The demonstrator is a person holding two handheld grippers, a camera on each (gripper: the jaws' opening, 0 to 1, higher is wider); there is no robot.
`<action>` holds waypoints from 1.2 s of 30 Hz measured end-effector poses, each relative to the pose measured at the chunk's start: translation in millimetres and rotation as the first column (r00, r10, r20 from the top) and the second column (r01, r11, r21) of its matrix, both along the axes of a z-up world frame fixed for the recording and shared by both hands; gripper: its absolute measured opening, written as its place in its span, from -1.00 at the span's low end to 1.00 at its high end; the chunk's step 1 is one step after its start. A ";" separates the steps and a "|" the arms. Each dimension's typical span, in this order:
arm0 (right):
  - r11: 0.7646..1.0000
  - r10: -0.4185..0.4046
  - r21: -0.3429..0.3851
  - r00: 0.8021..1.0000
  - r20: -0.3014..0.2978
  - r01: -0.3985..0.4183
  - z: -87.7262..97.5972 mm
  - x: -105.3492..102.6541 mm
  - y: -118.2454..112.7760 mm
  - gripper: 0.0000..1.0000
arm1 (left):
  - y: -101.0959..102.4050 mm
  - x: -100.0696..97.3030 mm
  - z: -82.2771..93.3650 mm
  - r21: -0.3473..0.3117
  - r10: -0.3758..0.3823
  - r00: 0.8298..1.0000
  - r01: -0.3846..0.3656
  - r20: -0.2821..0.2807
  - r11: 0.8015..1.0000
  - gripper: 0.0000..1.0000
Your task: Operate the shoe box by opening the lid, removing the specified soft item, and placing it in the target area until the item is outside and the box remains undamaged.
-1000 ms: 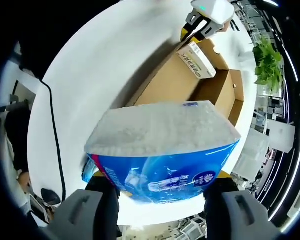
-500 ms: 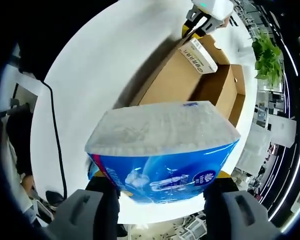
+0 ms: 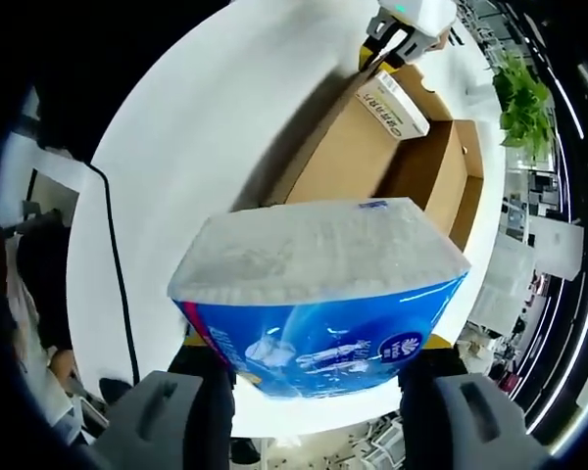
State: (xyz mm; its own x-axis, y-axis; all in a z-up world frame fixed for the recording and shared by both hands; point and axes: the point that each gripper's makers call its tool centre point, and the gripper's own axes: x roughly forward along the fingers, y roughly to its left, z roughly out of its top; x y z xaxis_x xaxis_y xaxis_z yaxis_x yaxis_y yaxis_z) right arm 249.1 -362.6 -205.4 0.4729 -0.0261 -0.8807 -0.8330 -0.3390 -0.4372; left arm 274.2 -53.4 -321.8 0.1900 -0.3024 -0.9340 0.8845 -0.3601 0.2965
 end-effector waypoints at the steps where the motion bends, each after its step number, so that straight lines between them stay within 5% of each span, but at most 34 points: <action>1: 1.000 -0.002 0.000 1.000 0.001 0.002 0.6 -0.8 -0.2 0.35 | 0.0 0.0 0.0 0.000 0.000 1.000 0.000 0.000 1.000 -0.79; 36: 0.991 -0.136 0.017 0.991 0.008 0.136 4.4 -60.0 -32.0 0.33 | -0.1 -0.4 0.4 0.000 0.001 1.000 -0.001 0.002 1.000 -0.79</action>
State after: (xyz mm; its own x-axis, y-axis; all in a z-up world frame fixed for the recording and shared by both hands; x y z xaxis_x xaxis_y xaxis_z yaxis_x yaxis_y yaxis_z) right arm 189.1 -394.6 -201.0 0.4739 -0.0765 -0.8773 -0.8669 -0.2153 -0.4495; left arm 273.8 -53.6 -321.5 0.1924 -0.3018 -0.9338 0.8844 -0.3590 0.2982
